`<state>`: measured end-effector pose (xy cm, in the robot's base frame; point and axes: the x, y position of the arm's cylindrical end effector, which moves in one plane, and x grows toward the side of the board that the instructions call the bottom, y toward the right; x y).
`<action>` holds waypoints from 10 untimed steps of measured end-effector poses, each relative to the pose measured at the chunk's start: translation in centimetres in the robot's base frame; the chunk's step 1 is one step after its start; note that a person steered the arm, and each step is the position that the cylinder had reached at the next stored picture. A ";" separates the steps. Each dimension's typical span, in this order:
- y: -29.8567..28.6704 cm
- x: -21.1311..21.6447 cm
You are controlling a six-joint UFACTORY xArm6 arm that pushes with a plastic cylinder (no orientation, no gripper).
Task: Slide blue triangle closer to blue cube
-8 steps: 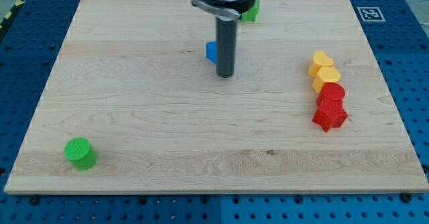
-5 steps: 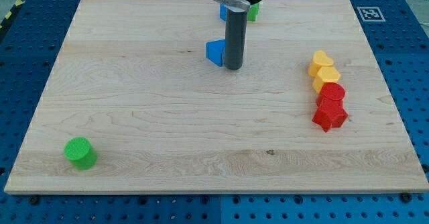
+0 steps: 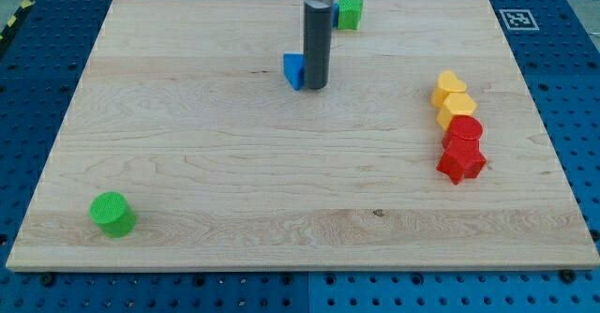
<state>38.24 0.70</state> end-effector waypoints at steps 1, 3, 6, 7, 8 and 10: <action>-1.5 0.0; -5.5 -0.2; -5.8 -3.9; -5.0 -1.5; -3.2 1.0; -0.2 -2.0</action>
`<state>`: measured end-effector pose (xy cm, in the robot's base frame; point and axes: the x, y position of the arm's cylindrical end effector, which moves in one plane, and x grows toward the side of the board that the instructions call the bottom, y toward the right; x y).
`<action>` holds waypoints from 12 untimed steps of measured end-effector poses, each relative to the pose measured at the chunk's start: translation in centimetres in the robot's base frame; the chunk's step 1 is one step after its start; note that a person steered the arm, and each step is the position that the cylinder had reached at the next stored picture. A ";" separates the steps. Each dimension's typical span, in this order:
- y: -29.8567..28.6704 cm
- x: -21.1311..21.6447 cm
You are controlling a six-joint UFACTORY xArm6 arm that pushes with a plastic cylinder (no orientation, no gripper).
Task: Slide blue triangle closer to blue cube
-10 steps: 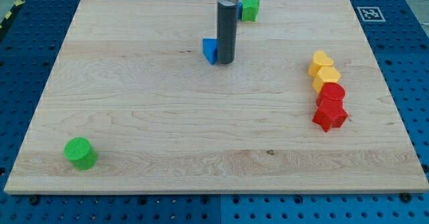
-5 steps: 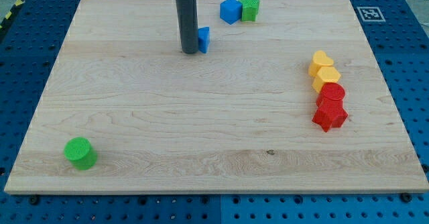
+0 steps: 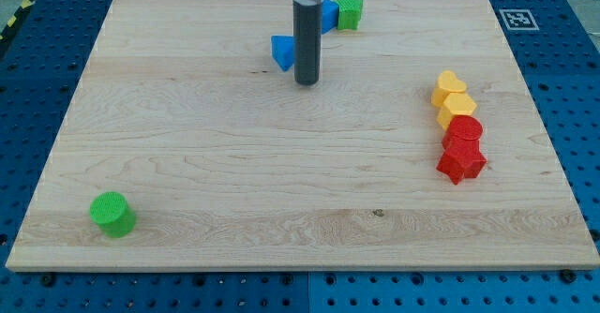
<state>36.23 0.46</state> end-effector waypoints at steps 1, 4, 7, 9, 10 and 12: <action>-0.3 -3.3; -0.3 -5.1; -4.9 1.5; -5.5 -5.6; -5.4 -3.7; -0.7 -0.1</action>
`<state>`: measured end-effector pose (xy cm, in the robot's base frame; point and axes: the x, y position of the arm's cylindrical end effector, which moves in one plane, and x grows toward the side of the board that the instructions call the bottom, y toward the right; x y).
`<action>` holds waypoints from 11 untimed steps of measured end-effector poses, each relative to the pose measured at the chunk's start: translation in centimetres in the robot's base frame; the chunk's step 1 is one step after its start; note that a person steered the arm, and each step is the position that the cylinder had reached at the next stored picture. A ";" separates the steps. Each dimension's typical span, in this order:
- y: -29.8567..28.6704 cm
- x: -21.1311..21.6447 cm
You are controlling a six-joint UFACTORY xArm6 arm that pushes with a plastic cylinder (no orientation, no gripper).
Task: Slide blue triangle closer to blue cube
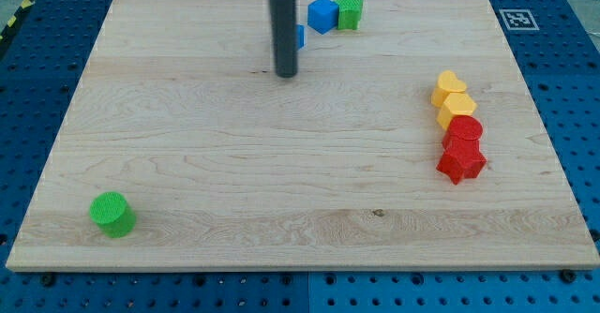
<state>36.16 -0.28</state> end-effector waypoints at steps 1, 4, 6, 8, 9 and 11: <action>0.6 -2.6; -1.4 -4.4; -1.4 -5.5; -1.4 -5.8; -1.5 -4.5; -5.7 -3.9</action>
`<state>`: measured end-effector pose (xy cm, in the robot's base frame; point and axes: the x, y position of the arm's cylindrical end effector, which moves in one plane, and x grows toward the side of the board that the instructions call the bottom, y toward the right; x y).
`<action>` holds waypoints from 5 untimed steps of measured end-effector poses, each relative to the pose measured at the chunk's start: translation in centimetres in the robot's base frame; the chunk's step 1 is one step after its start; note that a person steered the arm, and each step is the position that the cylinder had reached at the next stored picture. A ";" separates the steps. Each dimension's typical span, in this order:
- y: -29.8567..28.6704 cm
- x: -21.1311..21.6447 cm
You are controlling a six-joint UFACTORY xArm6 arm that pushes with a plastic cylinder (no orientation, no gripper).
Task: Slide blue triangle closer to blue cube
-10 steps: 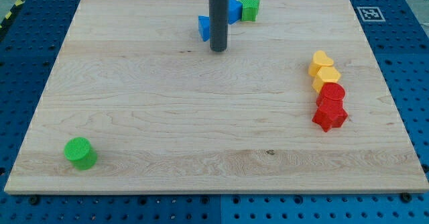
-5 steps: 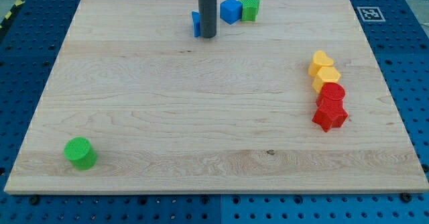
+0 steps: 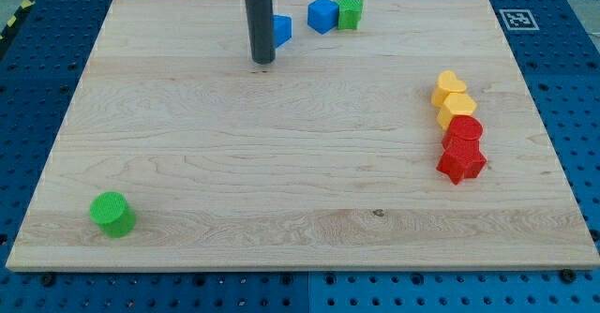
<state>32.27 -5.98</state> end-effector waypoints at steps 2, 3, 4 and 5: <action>2.1 -3.2; 0.4 -1.7; 0.6 -3.7; 3.7 -3.8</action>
